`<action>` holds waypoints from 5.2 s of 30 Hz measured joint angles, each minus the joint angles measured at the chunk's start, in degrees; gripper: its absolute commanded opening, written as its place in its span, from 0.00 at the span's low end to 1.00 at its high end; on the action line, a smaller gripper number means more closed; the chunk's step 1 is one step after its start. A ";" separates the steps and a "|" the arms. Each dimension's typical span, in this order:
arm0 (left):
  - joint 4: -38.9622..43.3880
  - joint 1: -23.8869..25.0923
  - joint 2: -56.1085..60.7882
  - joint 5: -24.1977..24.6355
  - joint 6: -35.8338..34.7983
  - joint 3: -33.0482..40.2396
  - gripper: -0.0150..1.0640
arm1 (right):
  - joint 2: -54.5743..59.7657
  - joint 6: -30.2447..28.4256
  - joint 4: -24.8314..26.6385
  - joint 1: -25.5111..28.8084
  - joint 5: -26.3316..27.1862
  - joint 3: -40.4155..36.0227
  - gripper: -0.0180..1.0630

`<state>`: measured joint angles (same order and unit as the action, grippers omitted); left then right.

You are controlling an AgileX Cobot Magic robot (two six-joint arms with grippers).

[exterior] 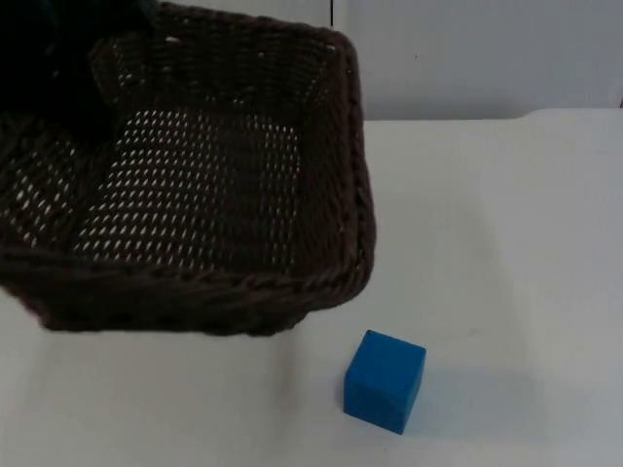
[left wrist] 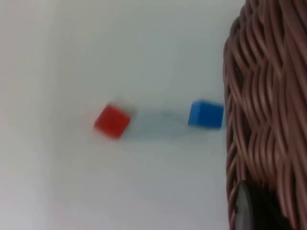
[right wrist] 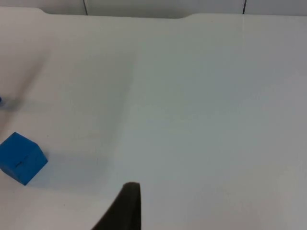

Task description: Pick up the basket with the left hand and place the largest block into the basket with the right hand.

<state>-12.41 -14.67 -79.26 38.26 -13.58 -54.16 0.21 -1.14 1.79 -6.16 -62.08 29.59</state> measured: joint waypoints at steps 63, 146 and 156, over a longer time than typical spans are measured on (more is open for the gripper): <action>-11.73 6.63 18.61 0.11 16.49 19.60 0.01 | 33.90 -6.36 1.62 0.00 5.03 9.82 0.99; -11.73 6.63 18.61 -0.21 16.60 19.60 0.01 | 109.21 -40.39 19.19 -36.65 56.19 18.62 0.99; -11.73 6.63 18.61 -0.21 16.60 19.60 0.01 | 114.36 -40.48 19.42 -36.65 51.56 25.47 0.99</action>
<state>-24.13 -8.04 -60.64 38.05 3.02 -34.56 114.57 -41.62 21.21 -42.81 -10.52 55.06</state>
